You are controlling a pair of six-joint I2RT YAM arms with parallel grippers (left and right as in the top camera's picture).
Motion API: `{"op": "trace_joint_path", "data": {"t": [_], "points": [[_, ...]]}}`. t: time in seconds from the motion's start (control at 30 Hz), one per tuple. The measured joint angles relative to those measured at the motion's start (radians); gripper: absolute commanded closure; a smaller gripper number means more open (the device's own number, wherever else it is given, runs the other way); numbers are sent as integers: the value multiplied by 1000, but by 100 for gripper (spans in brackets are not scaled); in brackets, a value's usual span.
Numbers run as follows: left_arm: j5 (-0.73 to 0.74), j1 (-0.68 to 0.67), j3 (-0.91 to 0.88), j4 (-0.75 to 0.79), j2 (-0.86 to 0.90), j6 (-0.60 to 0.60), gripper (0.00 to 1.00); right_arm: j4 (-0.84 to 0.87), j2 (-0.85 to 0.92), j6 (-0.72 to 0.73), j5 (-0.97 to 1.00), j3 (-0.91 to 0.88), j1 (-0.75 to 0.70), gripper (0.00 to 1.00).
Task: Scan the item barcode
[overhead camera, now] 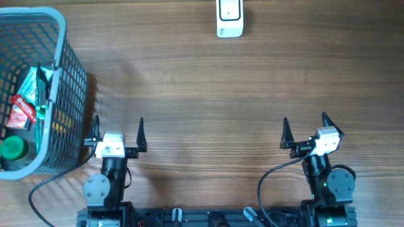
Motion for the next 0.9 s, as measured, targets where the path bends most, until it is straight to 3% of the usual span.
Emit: {"op": "trace_joint_path", "data": {"t": [0.17, 0.33, 0.5, 0.7, 0.9], "points": [[-7, 0, 0, -19, 0, 18, 0, 0, 0, 0, 0, 0, 0, 0], [80, 0, -1, 40, 0, 7, 0, 0, 0, 0, 0, 0, 0, 0], [161, 0, 31, 47, 2, -131, 0, 0, 0, 0, 0, 0, 0, 0], [267, 0, 209, 47, 55, -217, 0, 0, 0, 0, 0, 0, 0, 0], [308, 0, 517, -55, 228, -252, 0, 0, 0, 0, 0, 0, 0, 0]]}}
